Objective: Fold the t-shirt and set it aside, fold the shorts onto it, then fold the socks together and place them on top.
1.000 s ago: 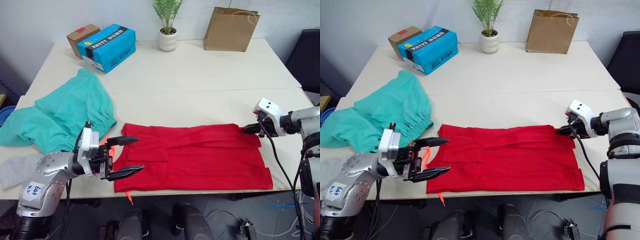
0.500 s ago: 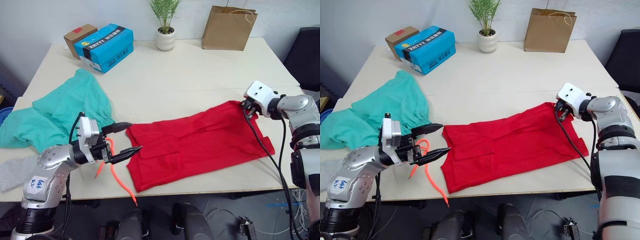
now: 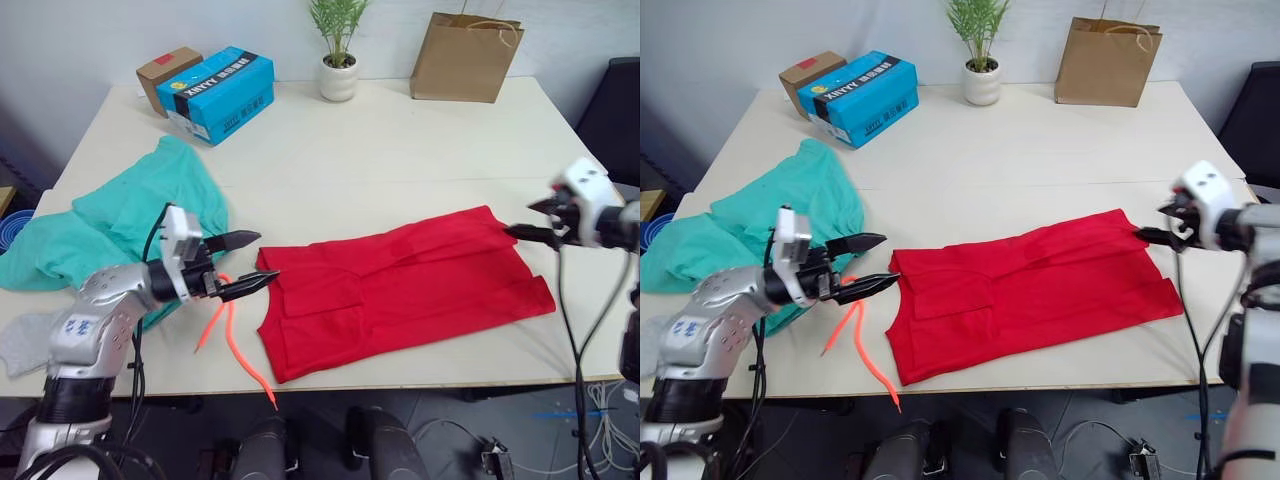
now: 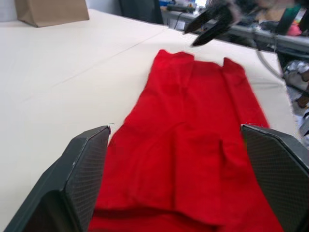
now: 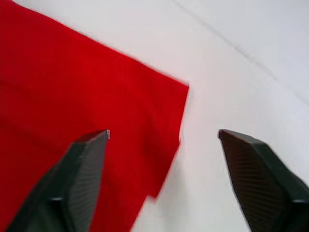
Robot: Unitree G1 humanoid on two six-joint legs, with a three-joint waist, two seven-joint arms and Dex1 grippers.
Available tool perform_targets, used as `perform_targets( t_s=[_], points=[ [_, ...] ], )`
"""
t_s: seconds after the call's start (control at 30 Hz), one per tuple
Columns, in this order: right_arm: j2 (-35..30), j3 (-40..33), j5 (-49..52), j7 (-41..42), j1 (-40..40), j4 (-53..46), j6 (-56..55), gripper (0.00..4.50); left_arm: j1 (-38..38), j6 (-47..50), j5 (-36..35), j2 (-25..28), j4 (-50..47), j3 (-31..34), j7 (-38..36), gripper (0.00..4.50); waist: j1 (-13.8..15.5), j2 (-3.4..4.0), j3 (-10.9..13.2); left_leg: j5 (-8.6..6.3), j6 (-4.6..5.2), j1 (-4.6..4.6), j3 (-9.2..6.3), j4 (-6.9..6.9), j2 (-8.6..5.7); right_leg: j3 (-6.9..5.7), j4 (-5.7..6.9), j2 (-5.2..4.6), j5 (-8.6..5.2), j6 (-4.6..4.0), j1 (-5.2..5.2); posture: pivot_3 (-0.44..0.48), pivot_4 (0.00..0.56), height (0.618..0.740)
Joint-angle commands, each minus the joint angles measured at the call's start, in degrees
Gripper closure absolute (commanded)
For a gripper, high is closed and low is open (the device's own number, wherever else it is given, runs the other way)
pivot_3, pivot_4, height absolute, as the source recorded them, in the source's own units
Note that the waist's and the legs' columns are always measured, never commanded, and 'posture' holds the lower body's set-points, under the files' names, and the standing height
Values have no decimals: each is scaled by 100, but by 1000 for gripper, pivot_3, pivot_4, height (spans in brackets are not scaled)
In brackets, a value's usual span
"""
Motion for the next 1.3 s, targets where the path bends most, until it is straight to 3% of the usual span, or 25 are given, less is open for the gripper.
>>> perform_targets(
  t_s=[0.03,0.2,0.33,0.5,0.63,0.77,0.87,1.07,1.17,1.3],
  points=[
    [-380,-743,976,338,1432,-2310,2153,17,-544,-535,537,-61,716,-353,-286,0,7,-1,0,0,0,0,-1,0,1,-2,0,0,0,0,1,0,150,740],
    [91,-2628,2017,-852,3754,-5624,5083,17,-1490,-924,1213,-325,2076,-857,-474,0,3,5,-3,-1,-2,-3,-7,2,2,-6,4,-3,0,-1,-4,0,150,740],
    [996,-3598,2058,-2218,4508,-7217,6457,17,-2377,-1318,1712,-683,3372,-1174,-655,0,6,-2,-5,-4,-5,-1,-12,-1,4,-13,4,-3,3,-5,-2,0,150,740],
    [1745,-4107,2166,-3031,4656,-8261,8037,17,-3315,-1797,2286,-1108,4941,-1458,-816,0,18,-2,-5,-5,-1,-14,-13,-1,2,-16,2,-5,5,-6,-11,0,150,740],
    [2156,-4165,2270,-3429,4641,-8517,8378,17,-3782,-1872,2622,-1398,5975,-1570,-972,0,4,-4,-6,-7,4,-22,-15,0,0,-21,-1,-4,5,-5,-14,0,150,740],
    [2344,-4066,2570,-3769,4667,-8588,8391,17,-3934,-1750,2795,-1539,6414,-1594,-1317,0,-14,-24,-9,-9,6,-21,-15,0,1,-27,-3,-2,5,-5,-13,0,150,740],
    [2506,-4036,2773,-3948,4596,-8627,8391,0,-3906,-1719,2881,-1583,6478,-1576,-1455,551,-13,-40,-18,-9,6,-20,-17,0,2,-28,-3,-2,5,-5,-11,0,150,740],
    [2803,-3838,2678,-4247,4245,-8512,8214,0,-3766,-1715,3004,-1603,6398,-1546,-1502,2340,-26,-62,-29,-9,6,-18,-17,0,2,-26,-1,-2,5,-5,-10,0,150,740],
    [2835,-3651,2657,-4324,4102,-8269,7878,608,-3701,-1727,3034,-1565,6269,-1517,-1456,3308,-31,-64,-30,-9,6,-18,-17,0,2,-26,-1,-2,5,-5,-10,0,150,740],
    [2768,-3251,2680,-4266,3879,-7780,7063,1979,-3464,-1570,2989,-1401,5694,-1422,-1320,4500,-86,-65,-31,-9,5,-15,-14,0,2,-23,2,-2,5,-5,-11,0,150,740]
  ],
)
